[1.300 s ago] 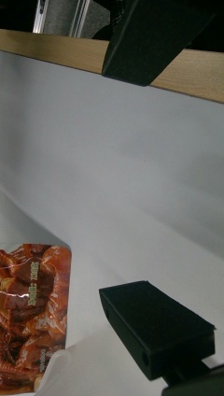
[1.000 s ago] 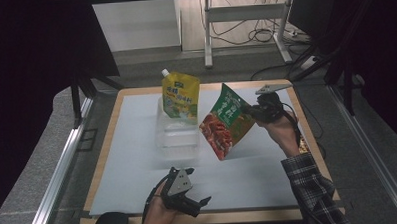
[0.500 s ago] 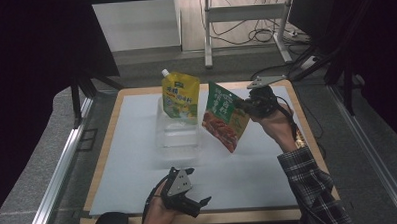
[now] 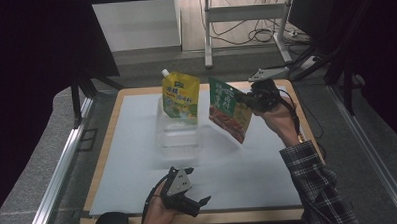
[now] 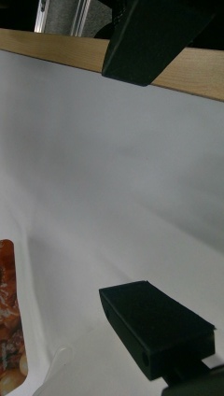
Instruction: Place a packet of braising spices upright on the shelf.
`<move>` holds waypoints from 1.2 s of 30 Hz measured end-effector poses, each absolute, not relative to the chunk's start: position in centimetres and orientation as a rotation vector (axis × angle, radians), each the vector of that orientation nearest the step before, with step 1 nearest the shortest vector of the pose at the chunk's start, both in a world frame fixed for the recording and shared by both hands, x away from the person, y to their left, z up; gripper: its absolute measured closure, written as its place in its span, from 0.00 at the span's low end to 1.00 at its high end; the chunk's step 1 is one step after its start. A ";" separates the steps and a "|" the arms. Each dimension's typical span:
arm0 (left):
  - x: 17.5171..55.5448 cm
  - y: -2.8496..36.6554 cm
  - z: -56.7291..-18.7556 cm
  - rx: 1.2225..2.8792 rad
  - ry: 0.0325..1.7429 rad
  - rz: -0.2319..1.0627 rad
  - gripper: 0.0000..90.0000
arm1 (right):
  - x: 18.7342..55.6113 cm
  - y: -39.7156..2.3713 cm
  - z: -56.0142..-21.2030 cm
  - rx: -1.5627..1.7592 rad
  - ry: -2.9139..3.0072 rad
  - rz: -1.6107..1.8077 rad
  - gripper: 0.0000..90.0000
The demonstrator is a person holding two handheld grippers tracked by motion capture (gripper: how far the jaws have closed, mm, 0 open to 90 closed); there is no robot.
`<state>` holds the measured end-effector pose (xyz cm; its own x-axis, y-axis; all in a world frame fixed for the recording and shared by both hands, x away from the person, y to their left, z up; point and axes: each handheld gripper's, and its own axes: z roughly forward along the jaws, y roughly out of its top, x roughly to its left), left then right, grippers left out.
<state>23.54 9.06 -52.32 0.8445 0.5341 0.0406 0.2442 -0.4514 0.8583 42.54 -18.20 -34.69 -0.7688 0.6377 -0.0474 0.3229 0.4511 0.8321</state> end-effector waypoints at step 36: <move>23.6 9.1 -52.3 2.049 0.568 0.374 0.00 | 43.3 -14.4 -31.0 0.647 2.470 1.431 0.99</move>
